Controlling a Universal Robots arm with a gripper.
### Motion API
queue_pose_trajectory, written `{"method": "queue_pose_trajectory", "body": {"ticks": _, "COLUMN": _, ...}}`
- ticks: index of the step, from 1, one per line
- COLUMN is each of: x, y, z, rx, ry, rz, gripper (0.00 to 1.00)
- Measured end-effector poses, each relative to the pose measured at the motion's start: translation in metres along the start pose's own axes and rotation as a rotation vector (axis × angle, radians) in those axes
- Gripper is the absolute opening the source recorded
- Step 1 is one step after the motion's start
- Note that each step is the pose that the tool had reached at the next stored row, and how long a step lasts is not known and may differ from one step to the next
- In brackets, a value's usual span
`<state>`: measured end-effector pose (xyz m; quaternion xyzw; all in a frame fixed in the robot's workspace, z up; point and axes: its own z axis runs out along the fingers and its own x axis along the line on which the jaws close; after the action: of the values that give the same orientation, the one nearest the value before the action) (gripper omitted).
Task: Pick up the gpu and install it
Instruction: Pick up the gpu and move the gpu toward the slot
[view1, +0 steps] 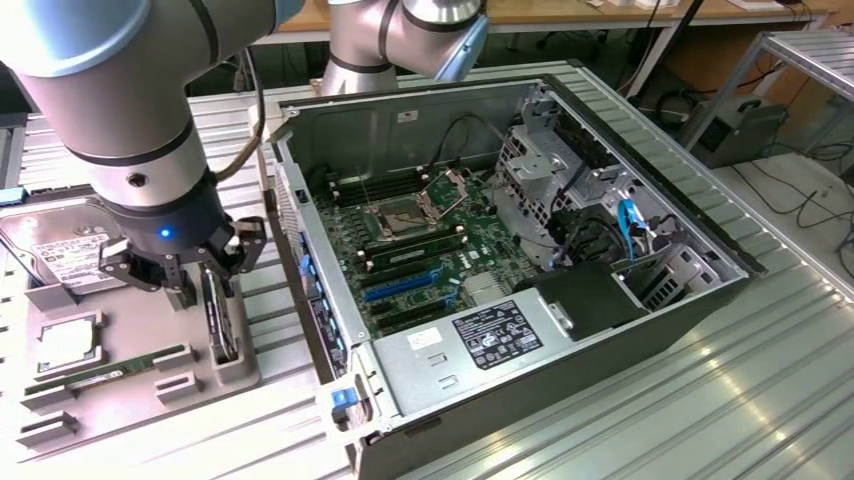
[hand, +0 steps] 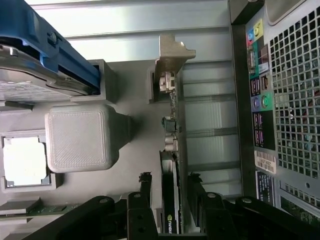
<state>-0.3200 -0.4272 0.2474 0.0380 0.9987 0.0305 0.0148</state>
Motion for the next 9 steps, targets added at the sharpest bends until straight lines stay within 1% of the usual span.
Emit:
{"method": "queue_pose_trajectory", "body": {"ticks": 8, "x": 0.0001, "y": -0.0003, "z": 0.0043, "rx": -0.0004, "ry": 0.0001, "rz": 0.000, "gripper": 0.42}}
{"method": "queue_pose_trajectory", "body": {"ticks": 9, "x": 0.0001, "y": -0.0003, "z": 0.0046, "rx": -0.0005, "ry": 0.0001, "rz": 0.000, "gripper": 0.41}}
